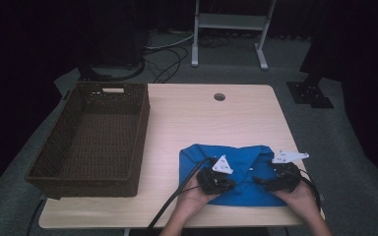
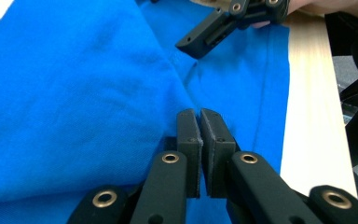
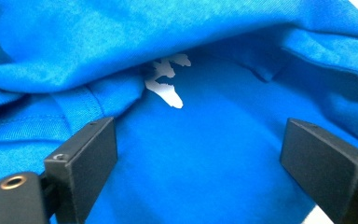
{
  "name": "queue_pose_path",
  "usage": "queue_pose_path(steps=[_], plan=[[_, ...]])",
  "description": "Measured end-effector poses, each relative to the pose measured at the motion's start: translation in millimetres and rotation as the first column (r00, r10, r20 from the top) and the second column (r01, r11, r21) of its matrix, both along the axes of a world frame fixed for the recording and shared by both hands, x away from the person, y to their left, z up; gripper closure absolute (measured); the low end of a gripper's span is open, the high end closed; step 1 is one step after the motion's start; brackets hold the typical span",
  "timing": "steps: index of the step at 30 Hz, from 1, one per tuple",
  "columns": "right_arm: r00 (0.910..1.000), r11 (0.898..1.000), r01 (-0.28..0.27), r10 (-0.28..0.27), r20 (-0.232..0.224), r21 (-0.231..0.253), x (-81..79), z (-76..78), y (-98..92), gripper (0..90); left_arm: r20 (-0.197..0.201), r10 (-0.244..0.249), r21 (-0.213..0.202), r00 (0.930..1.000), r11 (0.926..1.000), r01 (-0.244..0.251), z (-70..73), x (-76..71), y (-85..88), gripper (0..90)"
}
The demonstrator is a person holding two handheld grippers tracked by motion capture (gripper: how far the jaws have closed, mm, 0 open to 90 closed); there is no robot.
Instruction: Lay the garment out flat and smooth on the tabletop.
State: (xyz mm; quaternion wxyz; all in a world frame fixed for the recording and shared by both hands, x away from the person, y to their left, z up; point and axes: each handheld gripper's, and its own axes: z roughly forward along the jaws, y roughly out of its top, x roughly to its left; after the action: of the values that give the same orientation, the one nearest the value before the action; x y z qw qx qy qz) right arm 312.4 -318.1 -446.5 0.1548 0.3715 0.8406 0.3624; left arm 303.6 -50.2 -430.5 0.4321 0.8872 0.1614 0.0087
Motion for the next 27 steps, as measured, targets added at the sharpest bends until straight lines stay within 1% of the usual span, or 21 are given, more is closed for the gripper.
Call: queue_pose_path(steps=[3, 5, 11, 12, 14, 18, 23, 27], plan=[[1.0000, 1.000, 0.000, 0.000, 0.000, 0.000, 0.0, 0.0, 0.0, 10.5, 0.003, -0.008, -0.018, 1.0000, 0.9998, 0.008, 2.0, 2.5, 1.7, 87.1], [1.0000, 1.000, 0.000, 0.000, 0.000, 0.000, 0.0, 0.0, 0.0, 10.5, -0.005, -0.009, -0.039, 0.9999, 0.9992, 0.009, 3.3, 4.9, 3.4, 87.0], [1.0000, 1.000, 0.000, 0.000, 0.000, 0.000, 0.0, 0.0, 0.0, 10.4, 0.013, -0.018, -0.046, 0.9997, 0.9987, 0.019, 11.7, 11.5, 5.2, 86.9], [1.0000, 1.000, 0.000, 0.000, 0.000, 0.001, 0.0, 0.0, 0.0, 10.4, 0.018, -0.013, -0.055, 0.9998, 0.9984, 0.014, 13.1, 12.4, 5.8, 86.9], [1.0000, 1.000, 0.000, 0.000, 0.001, 0.000, 0.0, -0.1, -0.1, 10.4, 0.011, -0.008, -0.070, 0.9999, 0.9975, 0.009, 15.5, 15.7, 8.4, 86.9], [1.0000, 1.000, 0.001, -0.001, 0.000, 0.001, -0.1, -0.1, -0.1, 10.4, 0.012, 0.007, -0.087, 0.9999, 0.9962, -0.006, 19.7, 21.5, 14.0, 86.9], [1.0000, 1.000, 0.001, -0.001, 0.001, 0.002, -0.1, -0.1, 0.0, 10.4, 0.024, 0.024, -0.109, 0.9994, 0.9938, -0.022, 25.4, 29.0, 18.8, 86.9], [1.0000, 1.000, 0.001, -0.001, 0.001, 0.003, -0.2, -0.2, 0.0, 10.4, 0.033, 0.032, -0.111, 0.9990, 0.9935, -0.028, 29.6, 34.7, 19.4, 86.8]])
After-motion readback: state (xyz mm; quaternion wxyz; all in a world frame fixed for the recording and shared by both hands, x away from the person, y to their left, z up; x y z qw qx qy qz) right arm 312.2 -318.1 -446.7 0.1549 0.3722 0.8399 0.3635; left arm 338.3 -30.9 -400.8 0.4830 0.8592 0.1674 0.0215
